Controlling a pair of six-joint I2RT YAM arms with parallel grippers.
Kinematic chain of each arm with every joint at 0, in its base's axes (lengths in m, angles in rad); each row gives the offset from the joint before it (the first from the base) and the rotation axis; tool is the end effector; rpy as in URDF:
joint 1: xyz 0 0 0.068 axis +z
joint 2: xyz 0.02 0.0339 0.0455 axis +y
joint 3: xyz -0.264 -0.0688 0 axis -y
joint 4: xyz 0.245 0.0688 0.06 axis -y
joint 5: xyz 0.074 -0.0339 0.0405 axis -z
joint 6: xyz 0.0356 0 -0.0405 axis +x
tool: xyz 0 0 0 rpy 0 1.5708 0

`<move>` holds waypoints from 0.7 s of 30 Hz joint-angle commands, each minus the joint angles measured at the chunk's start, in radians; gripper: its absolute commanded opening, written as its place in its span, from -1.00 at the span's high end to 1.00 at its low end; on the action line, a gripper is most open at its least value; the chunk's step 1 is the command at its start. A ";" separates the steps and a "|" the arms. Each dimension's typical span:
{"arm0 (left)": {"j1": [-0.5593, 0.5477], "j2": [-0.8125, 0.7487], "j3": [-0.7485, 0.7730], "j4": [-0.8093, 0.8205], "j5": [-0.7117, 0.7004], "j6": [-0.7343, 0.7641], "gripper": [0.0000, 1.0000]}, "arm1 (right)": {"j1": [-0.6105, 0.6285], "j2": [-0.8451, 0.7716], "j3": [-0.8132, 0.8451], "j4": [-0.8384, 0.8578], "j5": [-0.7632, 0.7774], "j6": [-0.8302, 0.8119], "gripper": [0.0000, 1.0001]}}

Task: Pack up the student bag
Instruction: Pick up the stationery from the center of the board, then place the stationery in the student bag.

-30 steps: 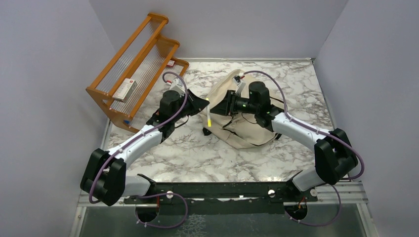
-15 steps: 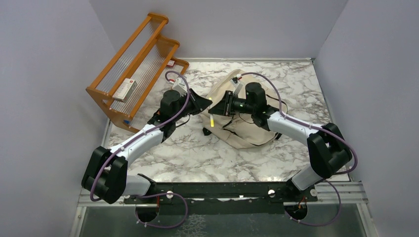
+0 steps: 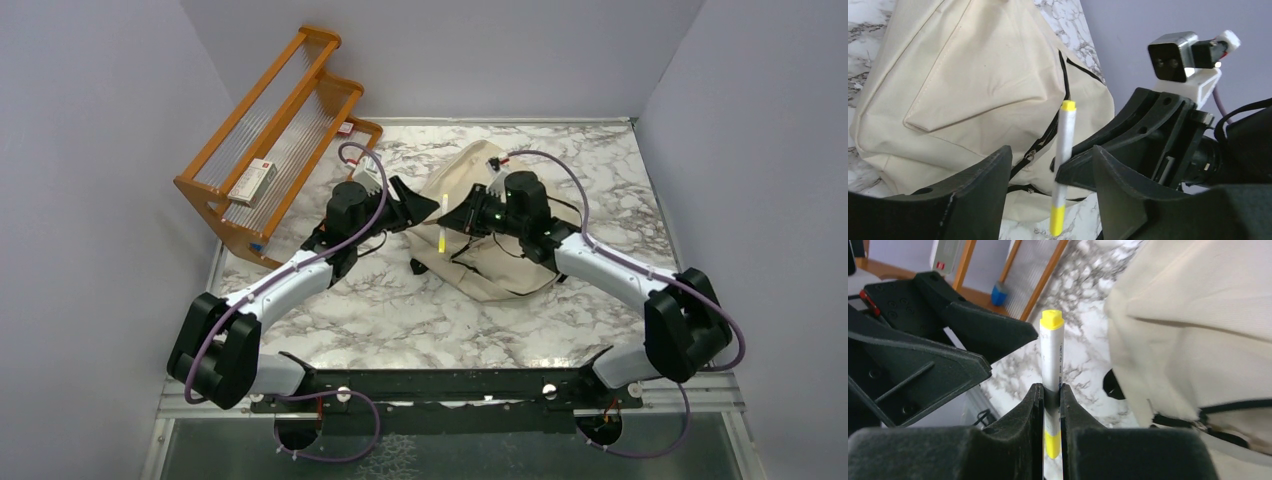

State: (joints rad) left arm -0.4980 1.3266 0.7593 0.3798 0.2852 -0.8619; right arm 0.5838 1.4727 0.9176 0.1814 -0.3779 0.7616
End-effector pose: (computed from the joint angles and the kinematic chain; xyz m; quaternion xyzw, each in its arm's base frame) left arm 0.2599 -0.1527 0.2685 -0.0488 0.7662 -0.4821 0.4221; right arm 0.2712 0.1949 0.2590 -0.0334 0.8176 0.4662 0.3362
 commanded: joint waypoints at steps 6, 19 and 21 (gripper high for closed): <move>-0.004 0.013 0.071 0.030 0.061 0.121 -0.39 | -0.117 -0.186 0.026 -0.206 0.215 -0.064 0.99; -0.198 0.225 0.416 -0.347 -0.151 0.528 -0.50 | -0.499 -0.312 -0.012 -0.418 0.131 -0.089 0.99; -0.237 0.278 0.484 -0.410 -0.175 0.589 -0.52 | -0.517 -0.332 -0.043 -0.432 0.122 -0.080 0.99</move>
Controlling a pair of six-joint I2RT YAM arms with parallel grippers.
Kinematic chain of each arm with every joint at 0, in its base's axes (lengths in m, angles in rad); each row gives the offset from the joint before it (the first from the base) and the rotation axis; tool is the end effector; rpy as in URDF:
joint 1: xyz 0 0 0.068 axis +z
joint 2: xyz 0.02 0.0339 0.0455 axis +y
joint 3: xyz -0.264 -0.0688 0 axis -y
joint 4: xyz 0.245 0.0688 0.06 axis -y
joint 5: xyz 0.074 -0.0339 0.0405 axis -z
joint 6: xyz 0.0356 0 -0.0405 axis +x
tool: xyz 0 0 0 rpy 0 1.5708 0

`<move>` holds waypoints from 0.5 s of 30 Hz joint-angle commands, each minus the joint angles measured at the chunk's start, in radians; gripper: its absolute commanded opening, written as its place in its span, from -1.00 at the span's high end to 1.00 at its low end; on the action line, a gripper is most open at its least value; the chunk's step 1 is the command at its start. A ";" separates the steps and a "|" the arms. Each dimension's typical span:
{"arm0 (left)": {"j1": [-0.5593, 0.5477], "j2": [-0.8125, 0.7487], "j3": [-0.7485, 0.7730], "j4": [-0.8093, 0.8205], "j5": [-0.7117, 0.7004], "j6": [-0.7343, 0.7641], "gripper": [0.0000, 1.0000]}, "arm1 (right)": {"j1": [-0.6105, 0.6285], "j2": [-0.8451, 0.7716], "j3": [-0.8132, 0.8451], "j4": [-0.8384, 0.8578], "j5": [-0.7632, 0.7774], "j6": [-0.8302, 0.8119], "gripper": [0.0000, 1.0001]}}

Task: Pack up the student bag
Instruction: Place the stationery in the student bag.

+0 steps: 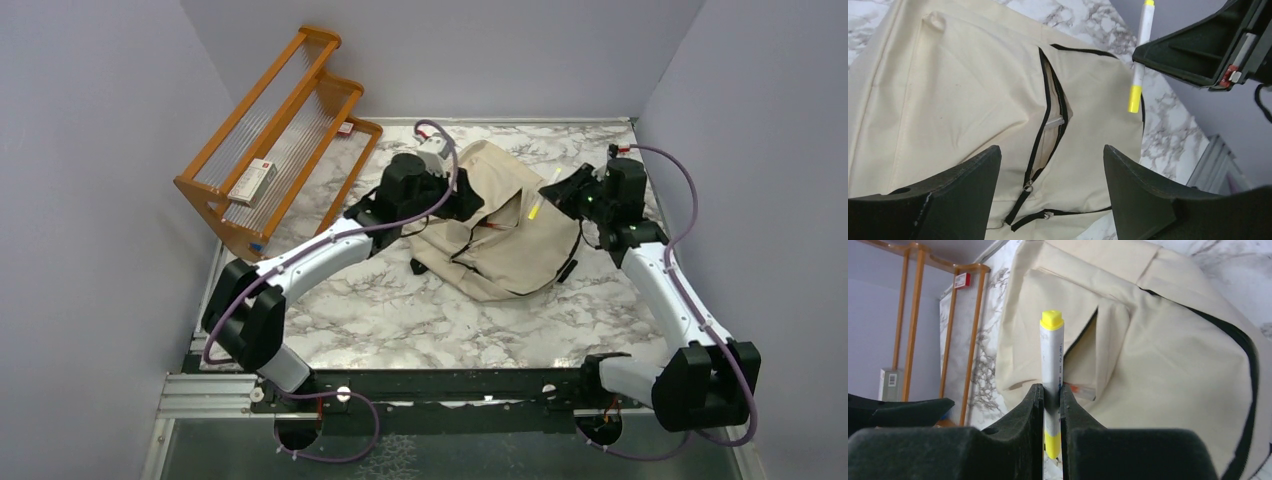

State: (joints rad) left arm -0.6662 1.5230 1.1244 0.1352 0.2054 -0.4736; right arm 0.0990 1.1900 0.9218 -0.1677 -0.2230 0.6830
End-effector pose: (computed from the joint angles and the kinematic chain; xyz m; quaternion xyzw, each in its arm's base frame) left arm 0.2798 -0.2292 0.3091 0.1380 0.7800 -0.3949 0.4654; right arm 0.2705 0.0348 0.3056 0.1840 0.8198 0.2903 0.4581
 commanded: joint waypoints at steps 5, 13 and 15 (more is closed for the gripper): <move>-0.138 0.228 0.279 -0.300 -0.177 0.331 -0.54 | -0.046 -0.090 -0.113 -0.072 -0.056 0.012 0.99; -0.189 0.397 0.474 -0.446 -0.363 0.458 -0.57 | -0.047 -0.109 -0.098 -0.103 -0.053 0.002 0.99; -0.200 0.421 0.491 -0.455 -0.408 0.490 -0.57 | -0.047 -0.114 -0.101 -0.102 -0.052 0.000 0.99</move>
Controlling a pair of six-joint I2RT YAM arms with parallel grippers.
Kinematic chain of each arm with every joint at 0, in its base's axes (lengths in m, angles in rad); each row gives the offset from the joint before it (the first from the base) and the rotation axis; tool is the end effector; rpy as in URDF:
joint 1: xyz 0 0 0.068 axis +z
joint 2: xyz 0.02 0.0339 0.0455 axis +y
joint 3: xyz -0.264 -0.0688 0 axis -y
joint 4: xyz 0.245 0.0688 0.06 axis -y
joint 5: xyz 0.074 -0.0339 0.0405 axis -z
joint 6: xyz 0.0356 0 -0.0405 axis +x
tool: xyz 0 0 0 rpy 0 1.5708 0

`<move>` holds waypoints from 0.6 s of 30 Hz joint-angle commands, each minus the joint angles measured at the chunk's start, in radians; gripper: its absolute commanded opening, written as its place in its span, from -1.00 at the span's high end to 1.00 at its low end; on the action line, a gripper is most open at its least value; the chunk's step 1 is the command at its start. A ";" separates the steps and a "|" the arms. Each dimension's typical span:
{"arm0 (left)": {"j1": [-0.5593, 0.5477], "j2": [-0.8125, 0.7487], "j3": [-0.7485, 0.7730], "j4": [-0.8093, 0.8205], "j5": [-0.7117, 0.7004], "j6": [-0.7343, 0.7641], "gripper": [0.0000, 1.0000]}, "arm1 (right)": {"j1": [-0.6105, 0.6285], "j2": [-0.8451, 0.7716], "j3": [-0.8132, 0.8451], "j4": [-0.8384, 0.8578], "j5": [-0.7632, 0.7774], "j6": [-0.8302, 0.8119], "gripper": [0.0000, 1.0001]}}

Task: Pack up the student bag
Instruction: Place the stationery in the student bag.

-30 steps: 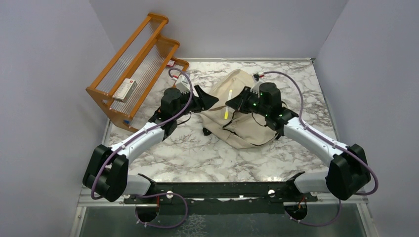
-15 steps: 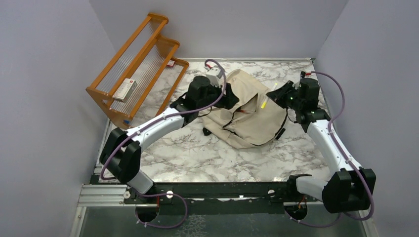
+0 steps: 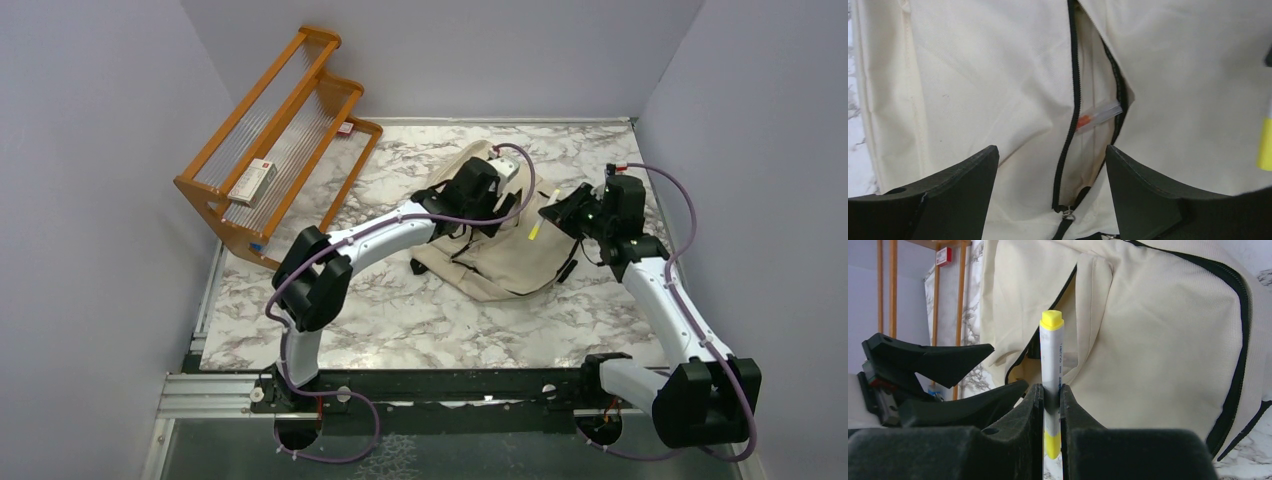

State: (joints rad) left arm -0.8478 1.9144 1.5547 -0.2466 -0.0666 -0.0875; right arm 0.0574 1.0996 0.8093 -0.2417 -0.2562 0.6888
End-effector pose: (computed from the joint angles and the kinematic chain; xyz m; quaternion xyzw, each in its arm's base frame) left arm 0.2991 -0.3354 0.2696 0.3142 0.8280 -0.1826 0.4270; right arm 0.2446 0.0231 0.2811 0.2071 0.8381 0.2827 0.4180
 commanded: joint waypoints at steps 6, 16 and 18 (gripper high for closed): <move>-0.028 0.082 0.112 -0.097 -0.235 0.156 -0.40 | -0.005 -0.025 -0.004 -0.024 -0.053 0.005 0.99; -0.031 0.091 0.128 -0.098 -0.197 0.148 0.37 | -0.005 -0.009 -0.045 0.000 -0.142 0.045 0.99; -0.031 0.086 0.125 -0.097 -0.193 0.139 0.54 | -0.005 0.007 -0.053 0.026 -0.181 0.043 0.99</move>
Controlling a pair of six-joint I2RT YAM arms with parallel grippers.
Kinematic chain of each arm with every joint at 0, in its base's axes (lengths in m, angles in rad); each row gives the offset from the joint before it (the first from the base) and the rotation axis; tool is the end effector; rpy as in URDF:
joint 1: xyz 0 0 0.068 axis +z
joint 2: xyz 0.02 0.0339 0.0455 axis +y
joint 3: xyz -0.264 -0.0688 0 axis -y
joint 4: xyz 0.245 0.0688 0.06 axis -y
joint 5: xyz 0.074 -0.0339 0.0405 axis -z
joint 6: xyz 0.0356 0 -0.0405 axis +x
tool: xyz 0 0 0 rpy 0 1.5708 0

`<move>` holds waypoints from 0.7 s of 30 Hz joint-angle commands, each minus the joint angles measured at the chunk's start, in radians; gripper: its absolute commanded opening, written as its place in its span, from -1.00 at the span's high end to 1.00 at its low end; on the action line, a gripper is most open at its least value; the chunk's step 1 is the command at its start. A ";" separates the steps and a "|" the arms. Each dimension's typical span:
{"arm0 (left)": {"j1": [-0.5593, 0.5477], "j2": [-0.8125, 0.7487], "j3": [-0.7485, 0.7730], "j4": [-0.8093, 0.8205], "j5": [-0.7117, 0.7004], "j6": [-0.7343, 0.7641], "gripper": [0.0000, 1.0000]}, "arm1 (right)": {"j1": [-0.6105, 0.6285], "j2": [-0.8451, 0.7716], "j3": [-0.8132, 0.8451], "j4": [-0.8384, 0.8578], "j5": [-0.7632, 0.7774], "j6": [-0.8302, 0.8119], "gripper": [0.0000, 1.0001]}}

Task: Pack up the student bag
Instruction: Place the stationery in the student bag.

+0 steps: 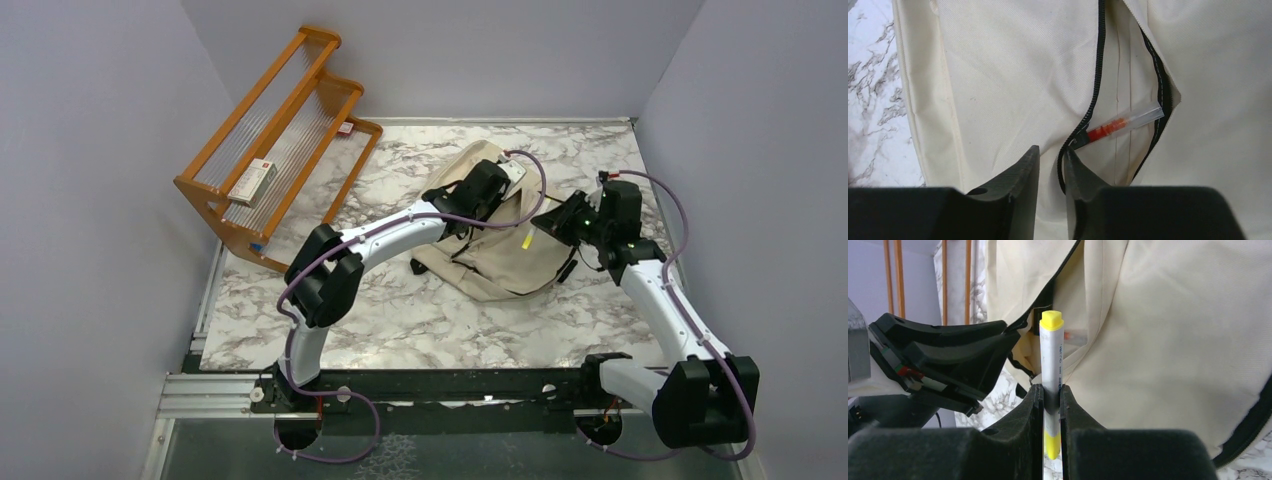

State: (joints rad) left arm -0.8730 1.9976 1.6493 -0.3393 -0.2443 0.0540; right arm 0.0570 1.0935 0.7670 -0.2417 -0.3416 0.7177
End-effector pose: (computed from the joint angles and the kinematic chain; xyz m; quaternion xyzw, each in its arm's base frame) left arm 0.3047 -0.3500 0.2577 0.3546 0.8259 -0.0678 0.4330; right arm 0.2396 0.0256 0.2684 0.2031 0.8440 0.3169 0.3822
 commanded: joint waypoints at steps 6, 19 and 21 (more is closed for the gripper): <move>-0.006 -0.026 0.010 0.008 -0.015 -0.040 0.95 | -0.005 0.086 0.000 0.049 -0.171 0.028 0.99; -0.019 -0.077 0.003 0.019 0.048 -0.125 1.00 | 0.035 0.258 0.031 0.061 -0.303 0.003 0.95; -0.021 -0.082 0.001 0.020 0.049 -0.128 1.00 | 0.045 0.285 0.041 0.075 -0.312 0.003 0.94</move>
State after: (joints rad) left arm -0.8833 1.9781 1.6482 -0.3393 -0.2226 -0.0406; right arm 0.0788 1.3403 0.7670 -0.2081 -0.5823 0.7361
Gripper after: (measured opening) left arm 0.008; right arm 0.156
